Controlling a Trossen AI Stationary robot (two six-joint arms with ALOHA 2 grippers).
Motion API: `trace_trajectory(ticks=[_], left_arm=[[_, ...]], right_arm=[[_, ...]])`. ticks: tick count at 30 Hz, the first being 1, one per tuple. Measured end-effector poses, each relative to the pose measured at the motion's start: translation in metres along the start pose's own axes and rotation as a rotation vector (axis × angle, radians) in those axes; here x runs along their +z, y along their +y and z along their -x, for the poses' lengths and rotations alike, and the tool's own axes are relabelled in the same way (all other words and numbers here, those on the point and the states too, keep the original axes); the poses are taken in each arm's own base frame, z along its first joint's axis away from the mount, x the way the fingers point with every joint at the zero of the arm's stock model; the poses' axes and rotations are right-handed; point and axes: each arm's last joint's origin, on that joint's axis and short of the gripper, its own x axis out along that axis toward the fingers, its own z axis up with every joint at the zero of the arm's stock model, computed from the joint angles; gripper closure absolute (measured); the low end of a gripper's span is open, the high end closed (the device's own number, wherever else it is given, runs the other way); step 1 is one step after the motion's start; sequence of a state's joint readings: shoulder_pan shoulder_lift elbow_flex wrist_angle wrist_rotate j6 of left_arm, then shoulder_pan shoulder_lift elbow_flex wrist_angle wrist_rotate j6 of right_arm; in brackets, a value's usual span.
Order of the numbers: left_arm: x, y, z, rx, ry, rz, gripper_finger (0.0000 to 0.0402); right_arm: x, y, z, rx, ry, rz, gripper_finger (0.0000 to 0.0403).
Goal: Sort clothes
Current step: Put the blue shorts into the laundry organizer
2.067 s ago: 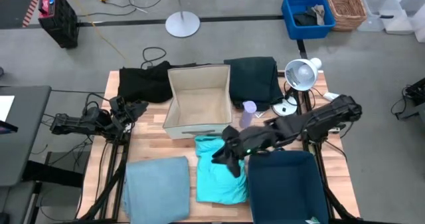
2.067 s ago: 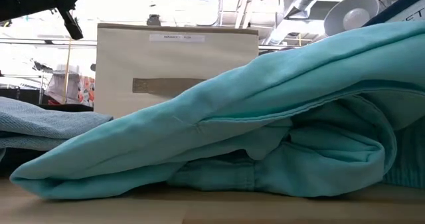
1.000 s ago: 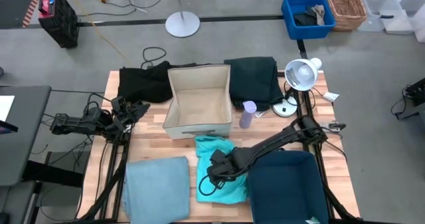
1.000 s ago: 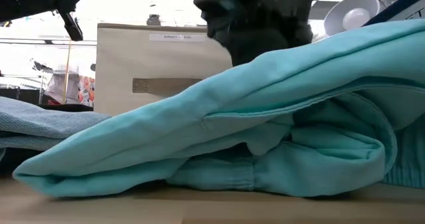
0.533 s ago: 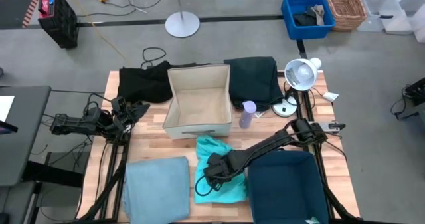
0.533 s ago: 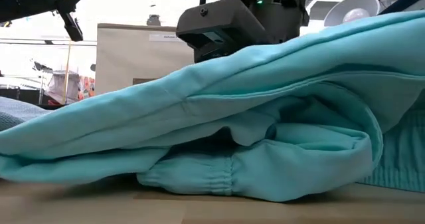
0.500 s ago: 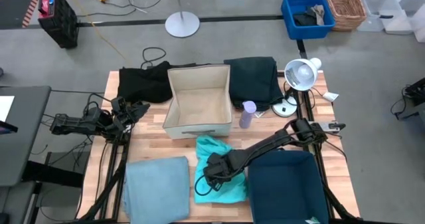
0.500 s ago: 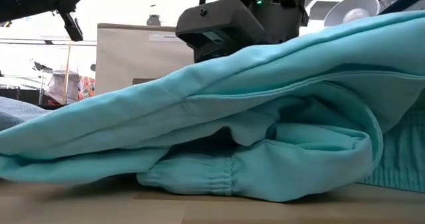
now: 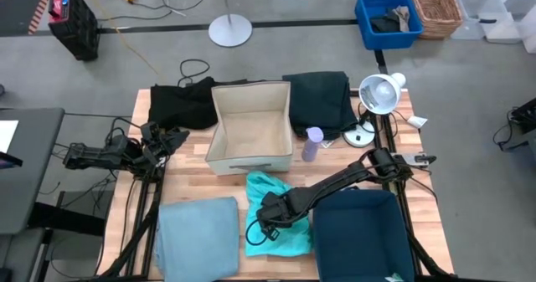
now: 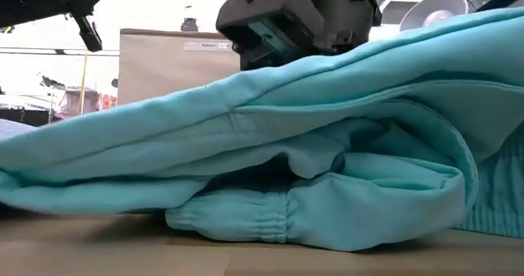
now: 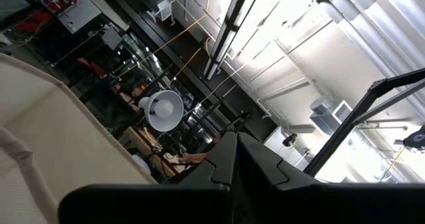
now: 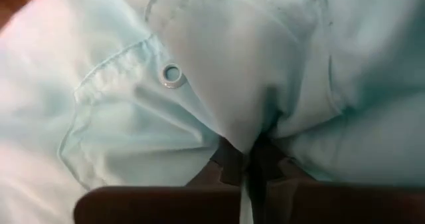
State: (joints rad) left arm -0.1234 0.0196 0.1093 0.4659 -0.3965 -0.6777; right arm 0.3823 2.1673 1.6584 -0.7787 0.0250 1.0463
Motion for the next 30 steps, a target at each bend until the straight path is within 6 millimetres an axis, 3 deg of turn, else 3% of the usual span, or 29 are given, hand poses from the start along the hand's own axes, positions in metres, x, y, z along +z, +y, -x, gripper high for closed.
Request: trace_trajectory(ticks=[8,17,30], left_arm=[[0.0,0.0,0.0,0.003,0.005,-0.002,0.0391],[0.0,0.0,0.0,0.003,0.004,-0.002,0.0391],[-0.001,0.0,0.0,-0.01,0.016,0.025,0.0391]], right_arm=[[-0.009,0.01,0.042,0.062,-0.096,0.036,0.0401],[-0.02,0.014,0.109,0.161,-0.25,0.105,0.0402],[-0.03,-0.005,0.217,0.376,-0.475,0.157,0.0403]])
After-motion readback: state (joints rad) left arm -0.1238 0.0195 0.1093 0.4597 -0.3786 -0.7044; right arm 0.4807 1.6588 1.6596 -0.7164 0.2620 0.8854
